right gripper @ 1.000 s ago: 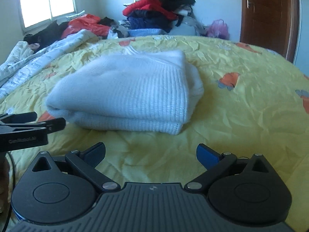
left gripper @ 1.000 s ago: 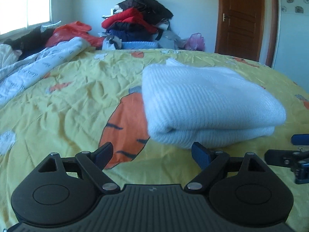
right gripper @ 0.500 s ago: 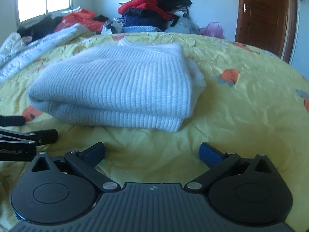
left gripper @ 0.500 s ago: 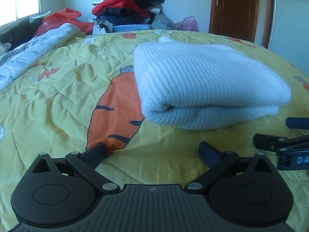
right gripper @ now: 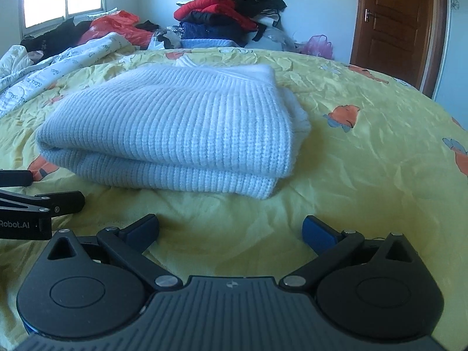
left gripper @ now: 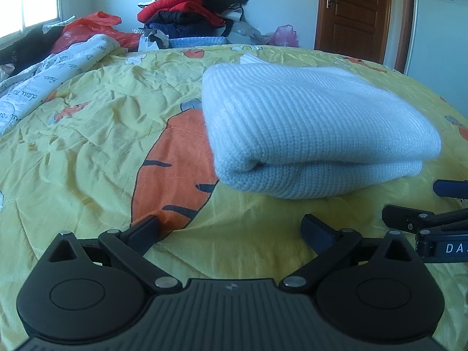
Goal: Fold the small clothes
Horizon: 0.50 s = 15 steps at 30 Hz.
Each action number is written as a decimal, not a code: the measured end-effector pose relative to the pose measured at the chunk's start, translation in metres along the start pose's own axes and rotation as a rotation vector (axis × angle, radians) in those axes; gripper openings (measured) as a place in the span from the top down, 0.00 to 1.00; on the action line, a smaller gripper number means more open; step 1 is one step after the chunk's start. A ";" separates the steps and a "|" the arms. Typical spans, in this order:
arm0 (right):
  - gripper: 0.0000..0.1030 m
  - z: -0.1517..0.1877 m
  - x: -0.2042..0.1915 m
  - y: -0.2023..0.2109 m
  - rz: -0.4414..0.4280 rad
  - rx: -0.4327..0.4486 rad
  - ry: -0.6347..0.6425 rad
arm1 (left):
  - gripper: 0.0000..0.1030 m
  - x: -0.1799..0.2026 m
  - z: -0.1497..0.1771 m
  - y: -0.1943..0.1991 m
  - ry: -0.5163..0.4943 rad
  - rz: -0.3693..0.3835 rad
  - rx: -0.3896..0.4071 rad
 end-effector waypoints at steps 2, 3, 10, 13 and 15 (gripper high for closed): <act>0.01 0.000 0.001 0.000 -0.003 -0.001 -0.001 | 0.00 0.000 0.000 0.000 0.000 0.000 0.000; 0.01 0.001 0.001 0.001 -0.006 -0.001 -0.001 | 0.00 0.000 0.000 0.000 0.000 0.001 0.001; 0.01 0.002 -0.001 0.002 -0.005 0.004 0.003 | 0.00 0.000 0.000 0.000 0.000 0.001 0.001; 0.01 0.001 -0.001 0.001 0.000 0.004 0.004 | 0.00 0.000 0.000 0.000 0.000 0.001 0.002; 0.01 0.000 -0.002 0.000 0.004 0.004 0.005 | 0.00 0.000 0.000 0.000 0.000 0.001 0.002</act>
Point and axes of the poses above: each gripper's, at about its wrist camera, not at the fingertips, and y roughly against the way its jaws point, x to its right, z to its underside, the point moved 1 cm from there along -y, roughly the way its jaws point, and after that the axes turned 8 degrees about z, right-handed, at the moved point
